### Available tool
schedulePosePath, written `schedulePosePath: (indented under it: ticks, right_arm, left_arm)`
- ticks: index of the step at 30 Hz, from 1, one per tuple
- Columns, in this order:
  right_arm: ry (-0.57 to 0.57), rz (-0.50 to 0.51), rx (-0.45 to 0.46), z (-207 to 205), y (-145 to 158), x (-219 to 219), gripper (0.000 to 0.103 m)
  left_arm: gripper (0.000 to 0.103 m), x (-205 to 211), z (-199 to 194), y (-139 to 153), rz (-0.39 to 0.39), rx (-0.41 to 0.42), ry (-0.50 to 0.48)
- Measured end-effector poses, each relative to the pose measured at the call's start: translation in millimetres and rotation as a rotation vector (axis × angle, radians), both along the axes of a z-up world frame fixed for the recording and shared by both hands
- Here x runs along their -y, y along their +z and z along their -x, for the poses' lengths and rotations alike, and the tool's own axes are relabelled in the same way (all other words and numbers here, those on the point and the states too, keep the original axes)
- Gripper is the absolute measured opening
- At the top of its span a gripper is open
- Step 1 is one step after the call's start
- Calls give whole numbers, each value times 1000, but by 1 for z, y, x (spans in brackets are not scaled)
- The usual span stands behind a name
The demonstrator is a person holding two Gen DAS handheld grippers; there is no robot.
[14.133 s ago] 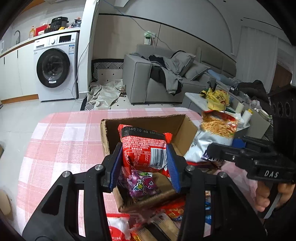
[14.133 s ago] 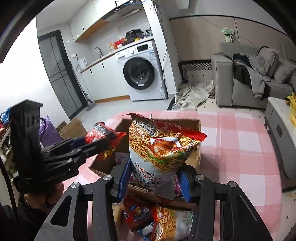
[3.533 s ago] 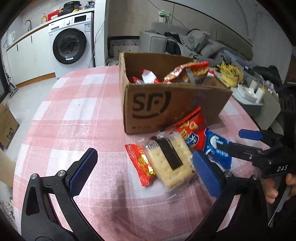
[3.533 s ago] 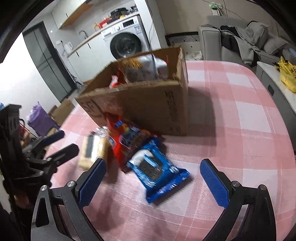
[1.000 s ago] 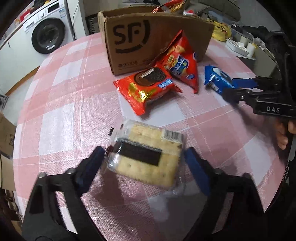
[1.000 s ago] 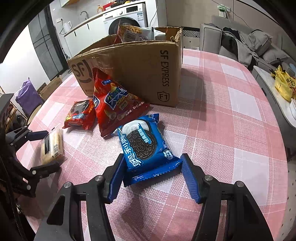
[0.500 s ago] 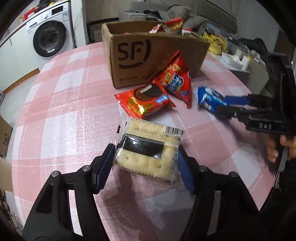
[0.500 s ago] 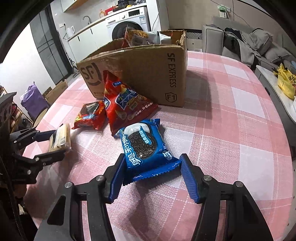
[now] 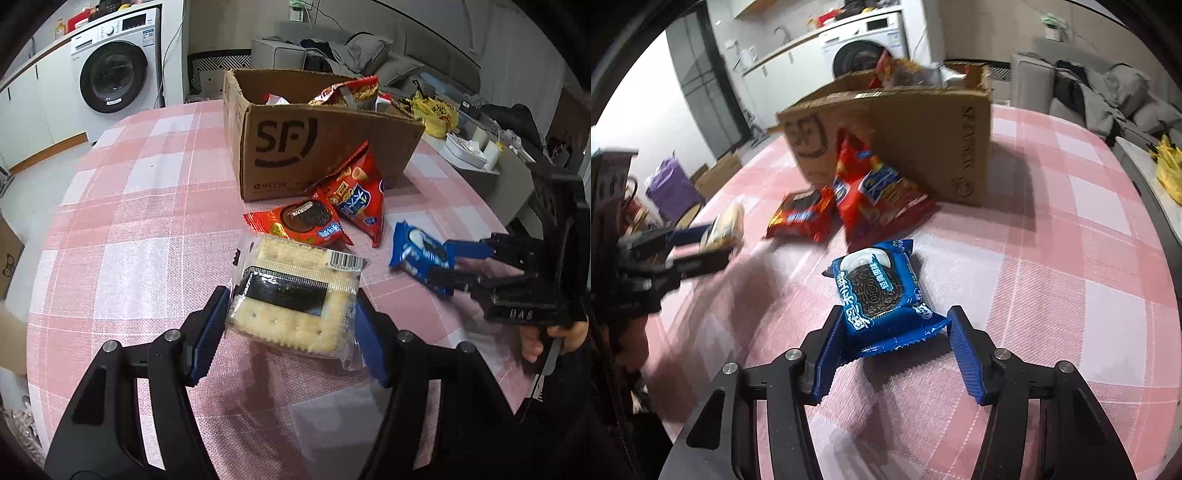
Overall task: Organize snacks
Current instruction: 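Lift the cracker pack with the left gripper while the right lifts the blue Oreo pack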
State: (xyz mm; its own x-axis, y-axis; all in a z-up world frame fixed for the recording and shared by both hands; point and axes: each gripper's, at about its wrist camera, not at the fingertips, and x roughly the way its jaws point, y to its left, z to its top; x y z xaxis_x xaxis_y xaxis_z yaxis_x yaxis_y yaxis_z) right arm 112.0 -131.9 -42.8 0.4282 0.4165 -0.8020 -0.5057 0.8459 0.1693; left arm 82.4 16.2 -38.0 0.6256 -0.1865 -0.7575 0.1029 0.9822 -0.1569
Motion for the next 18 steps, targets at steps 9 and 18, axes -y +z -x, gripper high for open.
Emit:
schedulePosePath:
  ticks: [9, 18]
  right_arm:
    - [41, 42, 39, 14, 2, -11, 61]
    - [96, 51, 53, 2, 0, -29, 67]
  left_arm:
    - [63, 1, 1, -4, 11, -4, -3]
    - [63, 0, -3, -2, 10, 0, 7]
